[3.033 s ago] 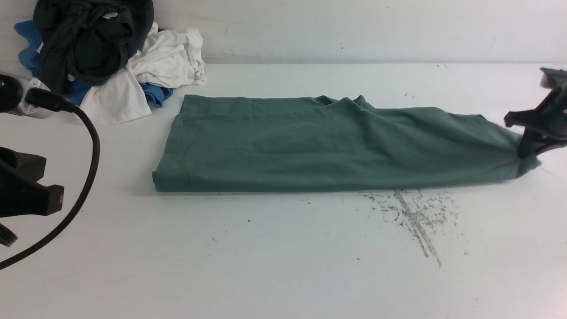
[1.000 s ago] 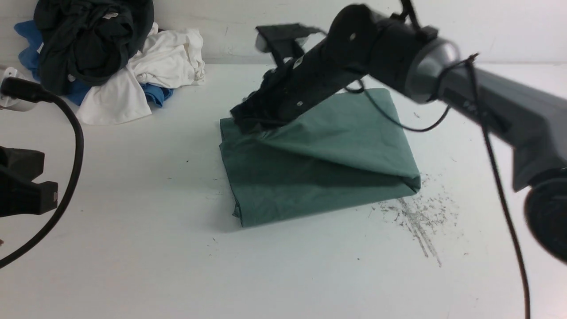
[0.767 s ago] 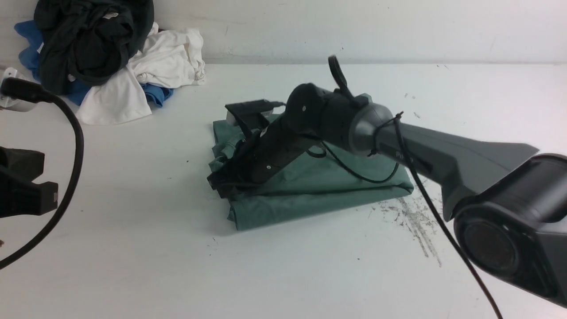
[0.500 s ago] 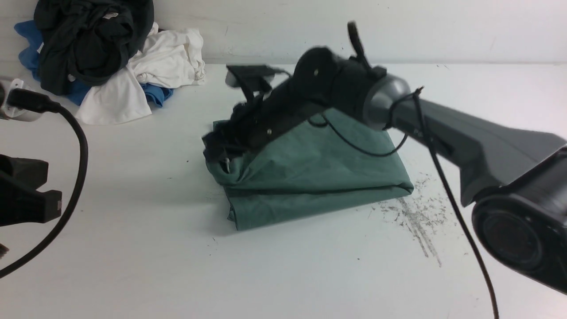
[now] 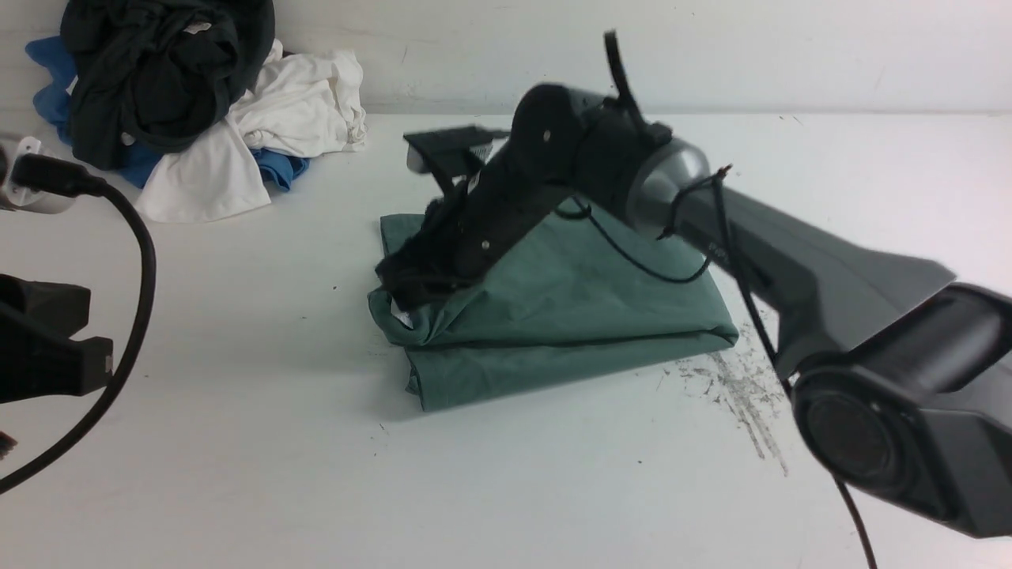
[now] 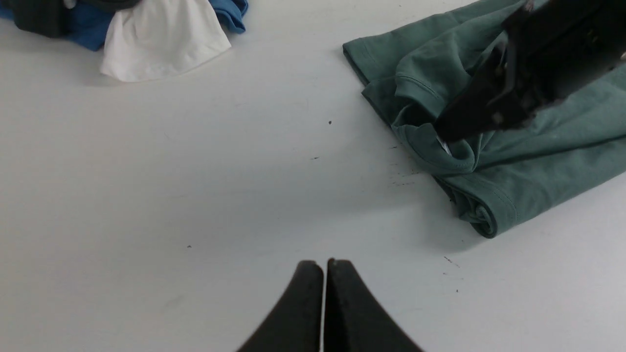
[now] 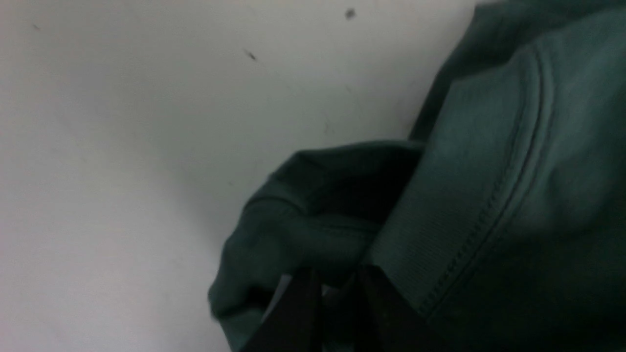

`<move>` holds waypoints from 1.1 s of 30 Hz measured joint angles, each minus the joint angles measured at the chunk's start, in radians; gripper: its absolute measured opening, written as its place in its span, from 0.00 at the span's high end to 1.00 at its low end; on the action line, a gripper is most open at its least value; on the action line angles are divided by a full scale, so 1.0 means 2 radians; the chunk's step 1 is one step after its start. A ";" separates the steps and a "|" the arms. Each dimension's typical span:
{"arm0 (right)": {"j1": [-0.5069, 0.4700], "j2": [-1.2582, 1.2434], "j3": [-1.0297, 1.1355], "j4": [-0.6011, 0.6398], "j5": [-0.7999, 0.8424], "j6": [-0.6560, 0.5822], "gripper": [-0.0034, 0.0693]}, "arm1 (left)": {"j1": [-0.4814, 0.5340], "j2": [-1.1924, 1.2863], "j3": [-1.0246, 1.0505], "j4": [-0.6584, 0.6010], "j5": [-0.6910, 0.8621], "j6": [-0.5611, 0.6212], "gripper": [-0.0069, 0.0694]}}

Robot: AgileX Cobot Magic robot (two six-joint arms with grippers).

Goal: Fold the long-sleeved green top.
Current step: Use the right arm to drag the right edge of the fabric to the left and folds it over the left edge

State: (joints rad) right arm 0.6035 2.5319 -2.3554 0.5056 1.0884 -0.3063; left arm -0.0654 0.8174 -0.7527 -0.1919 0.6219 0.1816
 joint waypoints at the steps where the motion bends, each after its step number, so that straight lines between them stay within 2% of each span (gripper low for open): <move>1: 0.001 0.003 0.001 -0.001 0.000 0.001 0.84 | 0.000 0.000 0.000 0.000 0.000 0.000 0.92; 4: 0.008 0.009 -0.005 -0.007 0.007 -0.003 0.95 | 0.000 0.000 0.000 0.000 0.000 0.000 0.92; 7: 0.009 -0.015 -0.029 -0.027 0.029 -0.005 0.97 | 0.000 0.000 0.000 0.000 0.000 0.000 0.92; 12: -0.005 -0.104 -0.046 -0.102 0.069 -0.015 0.97 | 0.000 0.000 0.000 -0.001 0.000 0.000 0.92; 13: -0.019 -0.139 -0.047 -0.134 0.075 -0.015 0.97 | 0.000 0.000 0.000 -0.003 0.000 0.000 0.92; 17: -0.080 -0.180 -0.043 -0.166 0.077 0.008 0.97 | 0.000 -0.001 0.000 -0.008 0.000 0.000 0.92; 20: -0.134 -0.173 -0.011 -0.148 0.064 0.014 0.97 | 0.000 -0.001 0.000 -0.009 0.000 0.000 0.92; 21: -0.137 -0.172 -0.009 -0.145 0.060 0.012 0.97 | 0.000 -0.001 0.000 -0.009 0.000 0.000 0.92; 22: -0.158 -0.154 0.016 -0.120 0.042 0.001 0.97 | 0.000 -0.001 0.000 -0.009 0.000 0.000 0.92; 26: -0.173 -0.101 0.039 -0.079 0.007 -0.040 0.97 | 0.000 0.001 0.000 -0.009 -0.008 0.000 0.92; 33: -0.173 -0.035 0.043 -0.059 -0.055 -0.078 0.97 | 0.000 0.027 0.000 -0.009 -0.011 0.000 0.92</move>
State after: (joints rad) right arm 0.2575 2.4611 -2.2689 0.3875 0.9789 -0.4623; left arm -0.0654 0.8711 -0.7527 -0.2108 0.5990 0.1826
